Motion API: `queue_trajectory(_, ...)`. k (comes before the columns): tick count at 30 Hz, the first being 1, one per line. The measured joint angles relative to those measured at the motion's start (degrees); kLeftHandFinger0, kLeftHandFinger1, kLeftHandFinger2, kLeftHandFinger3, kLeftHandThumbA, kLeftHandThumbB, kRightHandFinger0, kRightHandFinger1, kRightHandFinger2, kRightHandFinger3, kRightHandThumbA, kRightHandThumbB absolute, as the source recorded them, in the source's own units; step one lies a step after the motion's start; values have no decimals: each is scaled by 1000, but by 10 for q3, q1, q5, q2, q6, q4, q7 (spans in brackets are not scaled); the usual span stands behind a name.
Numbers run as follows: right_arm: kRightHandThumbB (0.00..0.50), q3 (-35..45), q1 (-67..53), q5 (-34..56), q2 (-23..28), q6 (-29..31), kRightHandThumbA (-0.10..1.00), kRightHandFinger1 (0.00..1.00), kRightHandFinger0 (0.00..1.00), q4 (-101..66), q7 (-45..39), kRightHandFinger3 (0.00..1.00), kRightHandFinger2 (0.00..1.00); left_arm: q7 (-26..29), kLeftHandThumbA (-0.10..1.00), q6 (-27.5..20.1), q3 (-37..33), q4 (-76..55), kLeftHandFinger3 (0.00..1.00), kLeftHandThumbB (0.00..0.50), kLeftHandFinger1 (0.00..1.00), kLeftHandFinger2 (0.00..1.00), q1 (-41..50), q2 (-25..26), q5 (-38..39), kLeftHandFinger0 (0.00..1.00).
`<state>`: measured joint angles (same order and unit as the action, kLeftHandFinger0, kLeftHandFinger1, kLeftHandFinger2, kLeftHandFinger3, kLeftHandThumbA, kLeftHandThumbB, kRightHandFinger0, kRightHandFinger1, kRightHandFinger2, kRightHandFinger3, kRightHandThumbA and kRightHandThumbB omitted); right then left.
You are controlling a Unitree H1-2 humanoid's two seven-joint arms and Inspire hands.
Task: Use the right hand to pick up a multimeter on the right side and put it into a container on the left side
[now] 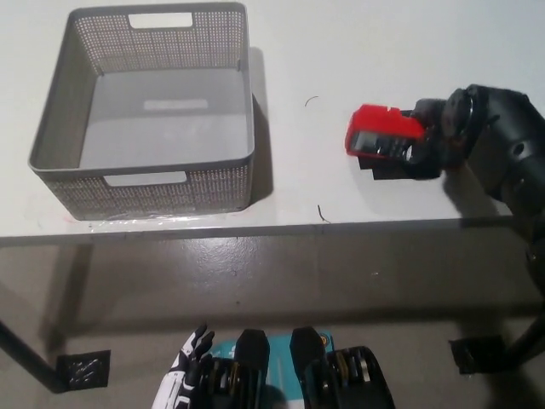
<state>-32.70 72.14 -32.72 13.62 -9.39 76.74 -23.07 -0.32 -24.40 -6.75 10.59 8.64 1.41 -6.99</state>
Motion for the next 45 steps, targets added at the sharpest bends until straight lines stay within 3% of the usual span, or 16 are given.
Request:
queue_trajectory(3, 93, 20, -15, 1, 1, 16, -100, 528, 0, 0, 48, 955, 862, -1, 1000, 0, 0, 0, 1000, 261, 1000, 1000, 0, 0, 1, 1000)
queue_trajectory(6, 128, 78, -31, 17, 2, 32, -100, 571, 39, 0, 98, 899, 862, -2, 1000, 0, 0, 0, 1000, 270, 1000, 1000, -1, 2, 2, 1000)
queue_trajectory(8, 145, 119, -39, 32, 5, 38, -100, 496, 0, 1, 118, 732, 804, -4, 1000, 0, 0, 0, 1000, 265, 1000, 1000, -2, 4, 2, 1000)
queue_trajectory(11, 133, 196, -47, 63, 9, 41, -100, 418, 0, 1, 135, 1000, 879, -4, 1000, 1, 0, 0, 1000, 263, 1000, 1000, -3, 6, 2, 1000)
queue_trajectory(16, 135, 304, -55, 101, 17, 38, -100, 5, 0, 2, 144, 1000, 612, -4, 1000, 2, 0, 2, 1000, 262, 1000, 1000, -3, 7, 2, 1000)
queue_trajectory(20, 152, 395, -61, 138, 22, 27, -100, 0, 0, 4, 144, 1000, 554, -4, 1000, 2, 0, 5, 1000, 266, 1000, 1000, -3, 7, 2, 1000)
queue_trajectory(23, 167, 448, -64, 163, 21, 17, -100, 0, 0, 5, 144, 939, 550, -4, 1000, 2, 0, 10, 1000, 271, 1000, 1000, -3, 7, 2, 1000)
queue_trajectory(26, 130, 502, -67, 191, 15, 0, -100, 0, 0, 7, 140, 438, 523, -4, 1000, 2, 0, 14, 1000, 315, 1000, 1000, -3, 7, 2, 1000)
queue_trajectory(28, 127, 532, -67, 209, 4, -12, -100, 26, 0, 5, 136, 371, 527, -4, 1000, 2, -1, 16, 1000, 342, 1000, 1000, -3, 7, 1, 1000)
queue_trajectory(29, 158, 547, -68, 220, -5, -20, -100, 38, 0, 1, 134, 459, 544, -4, 1000, 2, -1, 16, 1000, 344, 1000, 1000, -3, 7, 1, 1000)
queue_trajectory(31, 194, 569, -69, 238, -24, -35, -100, 76, 0, -9, 130, 957, 635, -4, 1000, 2, -1, 18, 1000, 352, 1000, 1000, -3, 7, 1, 1000)
queue_trajectory(32, 157, 582, -69, 249, -36, -43, -100, 87, 0, -15, 129, 1000, 679, -4, 1000, 2, -1, 18, 1000, 344, 1000, 1000, -3, 7, 1, 1000)
queue_trajectory(36, 175, 616, -69, 284, -76, -69, -100, 112, 0, -36, 122, 1000, 697, -4, 1000, 2, -2, 23, 1000, 348, 1000, 1000, -3, 7, 1, 1000)
queue_trajectory(37, 163, 626, -68, 298, -95, -78, -100, 121, 0, -47, 120, 770, 686, -4, 1000, 2, -2, 26, 1000, 358, 1000, 1000, -3, 7, 1, 1000)
queue_trajectory(39, 154, 633, -68, 309, -107, -86, -100, 125, 0, -53, 118, 1000, 661, -4, 1000, 2, -3, 29, 1000, 378, 1000, 1000, -3, 7, 1, 1000)
queue_trajectory(45, 164, 664, -40, 369, -168, -126, -100, 128, 0, -78, 110, 891, 673, -4, 1000, 2, -8, 35, 1000, 375, 1000, 1000, 0, 8, 1, 1000)
